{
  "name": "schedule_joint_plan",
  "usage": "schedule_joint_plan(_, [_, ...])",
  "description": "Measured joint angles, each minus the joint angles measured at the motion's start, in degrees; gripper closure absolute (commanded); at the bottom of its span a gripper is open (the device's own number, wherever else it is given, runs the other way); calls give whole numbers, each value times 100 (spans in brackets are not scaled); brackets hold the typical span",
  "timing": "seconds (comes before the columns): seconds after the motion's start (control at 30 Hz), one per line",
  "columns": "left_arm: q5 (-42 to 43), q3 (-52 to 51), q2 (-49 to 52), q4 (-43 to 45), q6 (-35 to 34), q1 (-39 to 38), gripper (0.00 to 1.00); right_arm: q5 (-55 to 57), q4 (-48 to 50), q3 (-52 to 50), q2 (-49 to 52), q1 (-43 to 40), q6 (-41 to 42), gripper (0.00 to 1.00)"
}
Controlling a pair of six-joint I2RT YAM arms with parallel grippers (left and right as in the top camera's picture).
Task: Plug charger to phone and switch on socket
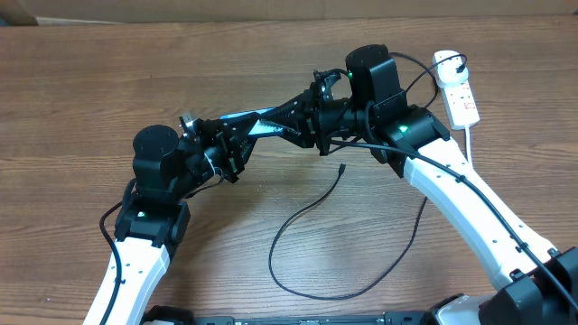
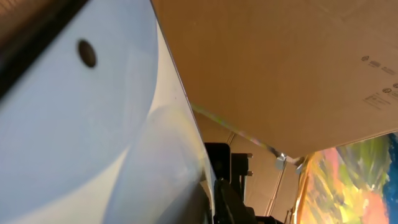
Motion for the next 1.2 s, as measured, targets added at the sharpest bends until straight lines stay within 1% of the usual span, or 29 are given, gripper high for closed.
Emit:
schedule_joint_plan(0.03, [13, -7, 0, 0, 0, 0, 96, 17, -9, 0, -4, 0, 0, 89])
schedule_joint_plan(0.1, [15, -17, 2, 4, 7, 2, 94, 44, -26, 0, -4, 0, 4, 90])
schedule_joint_plan(0.17, [17, -28, 2, 9, 46, 2, 78, 57, -59, 2, -7, 0, 2, 90])
schedule_joint_plan(0.27, [37, -35, 7, 101, -98, 31, 66, 122, -142, 0, -7, 0, -92, 90])
schedule_joint_plan(0.3, [46, -33, 4, 140, -195, 66, 60, 201, -151, 0, -7, 0, -153, 90])
schedule_joint_plan(0.4, [52, -26, 4, 155, -391, 127, 57, 332, -162, 0, -7, -7, -258, 90])
schedule_joint_plan(0.5, [55, -26, 4, 166, -461, 129, 62, 431, -195, 0, -7, -15, -304, 90])
schedule_joint_plan(0.63, [55, -26, 4, 166, -555, 129, 77, 503, -203, 0, -7, -15, -326, 90])
schedule_joint_plan(0.7, [55, -26, 4, 160, -553, 129, 82, 511, -201, 0, -7, -15, -334, 90])
schedule_joint_plan(0.8, [55, -26, 4, 136, -557, 129, 82, 514, -197, 0, -7, -15, -341, 90])
schedule_joint_plan(0.83, [55, -26, 4, 133, -557, 129, 83, 509, -195, 0, -7, -15, -339, 90])
schedule_joint_plan(1.0, [57, -26, 4, 129, -560, 129, 96, 492, -177, 0, -7, -22, -341, 90])
schedule_joint_plan(1.13, [61, -26, 4, 96, -542, 125, 96, 485, -155, 0, -7, -37, -339, 89])
schedule_joint_plan(1.2, [63, -26, 4, 94, -535, 125, 96, 485, -155, 0, -7, -37, -332, 78])
